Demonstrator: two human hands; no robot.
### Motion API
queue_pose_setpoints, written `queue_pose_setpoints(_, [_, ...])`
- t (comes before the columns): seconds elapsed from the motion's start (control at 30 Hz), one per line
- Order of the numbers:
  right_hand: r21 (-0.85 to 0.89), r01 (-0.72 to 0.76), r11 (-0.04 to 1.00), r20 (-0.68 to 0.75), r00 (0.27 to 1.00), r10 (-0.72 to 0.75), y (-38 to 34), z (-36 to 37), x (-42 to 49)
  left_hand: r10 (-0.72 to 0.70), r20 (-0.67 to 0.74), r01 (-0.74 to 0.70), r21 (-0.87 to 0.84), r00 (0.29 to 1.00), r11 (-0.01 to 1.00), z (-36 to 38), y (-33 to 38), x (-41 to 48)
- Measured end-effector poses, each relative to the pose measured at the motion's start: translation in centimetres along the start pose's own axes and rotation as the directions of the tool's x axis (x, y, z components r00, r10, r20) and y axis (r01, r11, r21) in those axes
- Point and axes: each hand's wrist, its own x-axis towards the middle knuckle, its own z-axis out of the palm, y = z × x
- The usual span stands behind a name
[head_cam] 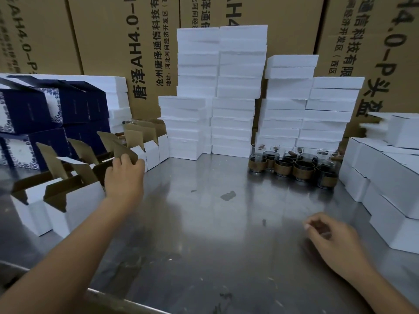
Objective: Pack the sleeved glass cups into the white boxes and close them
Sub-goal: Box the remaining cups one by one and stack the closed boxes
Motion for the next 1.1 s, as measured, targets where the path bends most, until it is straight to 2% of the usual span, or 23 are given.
queue_pose_setpoints(0.07, [0.003, -0.006, 1.0, -0.002, 1.0, 0.006, 0.1, 0.0, 0.0, -0.012, 0.052, 0.02, -0.147, 0.999, 0.989, -0.1, 0.1, 0.3])
queue_pose_setpoints(0.17, [0.012, -0.013, 1.0, -0.012, 1.0, 0.013, 0.1, 0.1, 0.1, 0.022, 0.076, -0.001, -0.275, 0.997, 0.961, -0.2, 0.8, 0.2])
queue_pose_setpoints(0.33, [0.009, -0.007, 1.0, -0.022, 1.0, 0.007, 0.2, 0.1, 0.0, 0.097, -0.045, -0.107, -0.45, 0.994, 0.887, -1.2, 4.0, -0.9])
queue_pose_setpoints(0.47, [0.008, 0.0, 1.0, -0.013, 1.0, 0.0, 0.1, 0.0, 0.0, 0.169, -0.16, -0.231, -0.567, 0.973, 0.791, -2.7, 8.7, -2.8])
queue_pose_setpoints(0.6, [0.03, 0.013, 0.999, -0.011, 1.0, -0.012, -0.3, -0.1, -0.1, 0.259, -0.206, -0.33, -0.665, 0.943, 0.671, -4.3, 13.8, -5.0])
queue_pose_setpoints(0.8, [0.184, -0.006, 0.983, 0.025, 1.0, 0.001, -0.8, 0.2, -0.5, 0.333, -0.21, -0.372, -0.743, 0.919, 0.557, -6.2, 19.7, -7.6])
queue_pose_setpoints(1.1, [0.314, -0.062, 0.947, 0.13, 0.991, 0.022, -1.0, 1.5, 0.2, 0.397, -0.22, -0.407, -0.771, 0.891, 0.489, -8.5, 22.9, -9.1])
